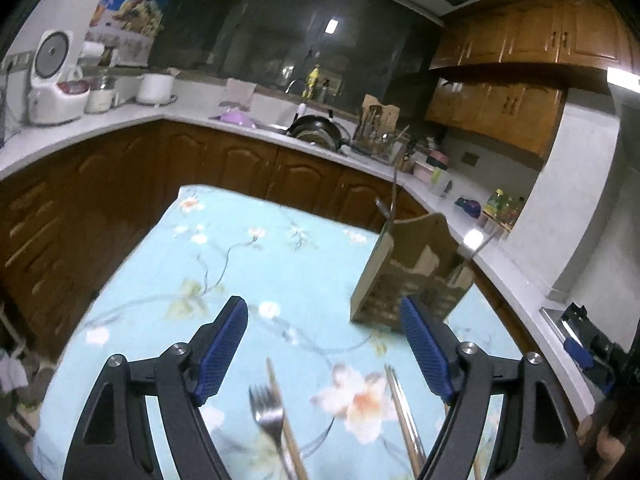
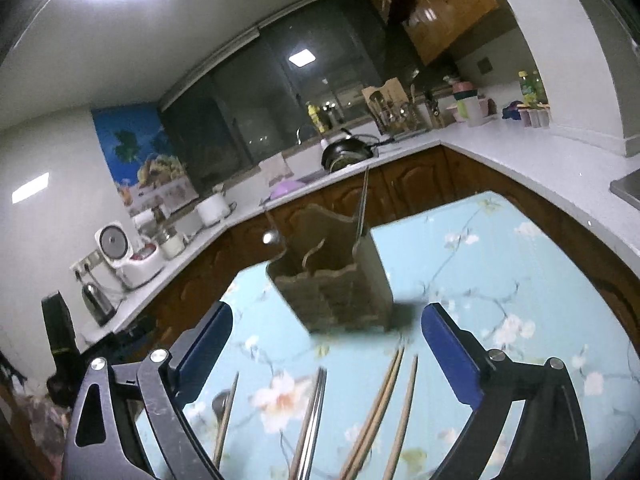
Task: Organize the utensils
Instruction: 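Open the left tool over the holder while the right tool releases its chopstick, then move both tools back toward the wooden chopsticks on the cloth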
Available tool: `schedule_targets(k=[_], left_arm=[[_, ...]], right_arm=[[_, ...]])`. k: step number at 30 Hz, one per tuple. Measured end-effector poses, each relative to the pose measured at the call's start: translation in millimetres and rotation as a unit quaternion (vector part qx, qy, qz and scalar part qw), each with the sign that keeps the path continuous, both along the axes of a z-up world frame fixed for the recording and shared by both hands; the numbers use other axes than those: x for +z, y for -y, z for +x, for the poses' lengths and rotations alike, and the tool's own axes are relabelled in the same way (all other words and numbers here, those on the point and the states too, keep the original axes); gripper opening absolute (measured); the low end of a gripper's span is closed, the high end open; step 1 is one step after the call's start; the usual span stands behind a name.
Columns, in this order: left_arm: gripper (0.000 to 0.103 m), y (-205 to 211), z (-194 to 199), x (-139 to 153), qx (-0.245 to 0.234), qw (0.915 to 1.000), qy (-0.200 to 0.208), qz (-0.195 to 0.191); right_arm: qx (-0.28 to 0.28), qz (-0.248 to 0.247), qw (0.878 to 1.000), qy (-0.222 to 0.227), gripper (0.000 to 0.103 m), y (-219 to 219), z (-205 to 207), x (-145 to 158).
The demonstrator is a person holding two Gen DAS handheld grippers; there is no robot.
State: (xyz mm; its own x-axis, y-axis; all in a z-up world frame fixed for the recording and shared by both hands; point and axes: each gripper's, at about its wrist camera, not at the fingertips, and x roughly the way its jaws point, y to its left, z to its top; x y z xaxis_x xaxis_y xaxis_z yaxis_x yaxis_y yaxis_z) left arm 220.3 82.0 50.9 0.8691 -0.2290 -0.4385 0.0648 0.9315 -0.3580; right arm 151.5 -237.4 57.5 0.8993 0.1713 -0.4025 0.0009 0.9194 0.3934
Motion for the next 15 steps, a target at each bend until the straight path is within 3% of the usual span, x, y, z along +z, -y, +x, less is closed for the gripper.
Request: schedule_targets(k=[6, 15], left_arm=[[0.078, 2, -28, 0, -0.002, 0.9998, -0.021, 0.004], [0.078, 23, -31, -5, -0.034, 0.9979, -0.050, 0.025]], right_arm=[[0.000, 0.004, 1.000, -0.015, 0.097, -5, -20, -12], [-0.014, -0.001, 0.999, -0.041, 0.097, -1, -34, -37]])
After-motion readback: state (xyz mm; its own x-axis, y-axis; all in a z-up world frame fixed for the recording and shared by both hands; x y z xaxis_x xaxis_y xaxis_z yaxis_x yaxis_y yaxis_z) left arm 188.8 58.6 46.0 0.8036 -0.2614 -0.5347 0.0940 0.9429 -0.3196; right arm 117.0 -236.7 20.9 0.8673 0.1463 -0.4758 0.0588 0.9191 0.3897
